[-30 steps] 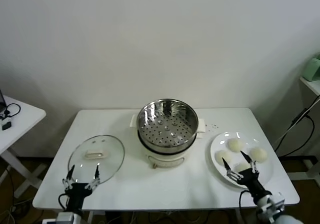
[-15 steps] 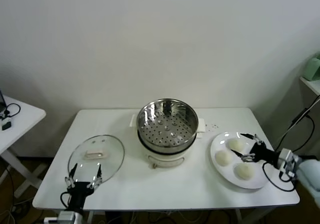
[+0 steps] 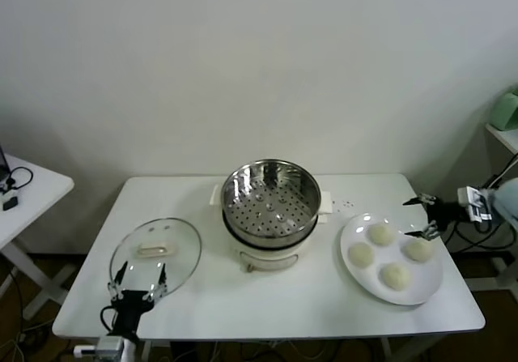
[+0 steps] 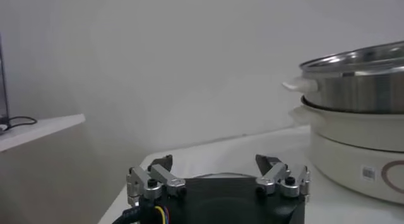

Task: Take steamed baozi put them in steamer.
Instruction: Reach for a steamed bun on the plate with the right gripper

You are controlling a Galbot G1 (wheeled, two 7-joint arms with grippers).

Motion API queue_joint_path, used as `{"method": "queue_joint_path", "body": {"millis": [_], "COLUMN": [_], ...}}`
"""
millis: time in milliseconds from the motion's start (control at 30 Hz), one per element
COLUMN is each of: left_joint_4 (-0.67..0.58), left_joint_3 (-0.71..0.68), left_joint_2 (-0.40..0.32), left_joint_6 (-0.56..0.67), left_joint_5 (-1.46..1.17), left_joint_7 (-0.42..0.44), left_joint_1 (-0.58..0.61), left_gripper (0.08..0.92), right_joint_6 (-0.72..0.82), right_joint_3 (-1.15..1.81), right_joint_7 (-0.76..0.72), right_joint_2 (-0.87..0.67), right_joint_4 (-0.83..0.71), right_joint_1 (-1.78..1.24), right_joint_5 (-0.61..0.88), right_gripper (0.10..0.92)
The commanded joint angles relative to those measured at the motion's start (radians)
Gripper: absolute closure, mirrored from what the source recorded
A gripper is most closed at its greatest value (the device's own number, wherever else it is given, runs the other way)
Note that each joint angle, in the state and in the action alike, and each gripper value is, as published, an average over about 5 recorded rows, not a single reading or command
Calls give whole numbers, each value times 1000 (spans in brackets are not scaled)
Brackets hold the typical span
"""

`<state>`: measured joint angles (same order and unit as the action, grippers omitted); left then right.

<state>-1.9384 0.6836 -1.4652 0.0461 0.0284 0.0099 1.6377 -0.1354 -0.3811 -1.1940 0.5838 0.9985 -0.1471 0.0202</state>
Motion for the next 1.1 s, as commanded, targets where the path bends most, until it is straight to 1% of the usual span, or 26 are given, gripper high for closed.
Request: {"method": "queue_joint_path", "body": {"millis": [33, 267, 467, 667, 1100], "left_joint_4": [-1, -5, 0, -1, -2], "left_joint_3": [5, 7, 7, 9, 14], "left_joint_2": [7, 6, 2, -4, -1], "left_joint_6": [-14, -22, -24, -27, -27], "left_joint_5": [-3, -3, -2, -4, -15], "left_joint_7": [1, 0, 1, 1, 0], "left_joint_1": [-9, -11, -10, -9, -2], "left_gripper": [177, 177, 177, 177, 177], "right_joint_6": [-32, -39, -58, -73, -72], "right_joint_3": [-377, -370, -299, -239, -223], "right_joint_7": [-122, -108, -40, -5, 5], "right_joint_2": [156, 231, 289, 341, 362], "right_joint_4": [-222, -288, -349, -409, -419], "right_joint_1": [323, 265, 192, 153, 137], "right_joint_5": [-94, -160, -206, -268, -290], "right_gripper": [203, 203, 203, 203, 203]}}
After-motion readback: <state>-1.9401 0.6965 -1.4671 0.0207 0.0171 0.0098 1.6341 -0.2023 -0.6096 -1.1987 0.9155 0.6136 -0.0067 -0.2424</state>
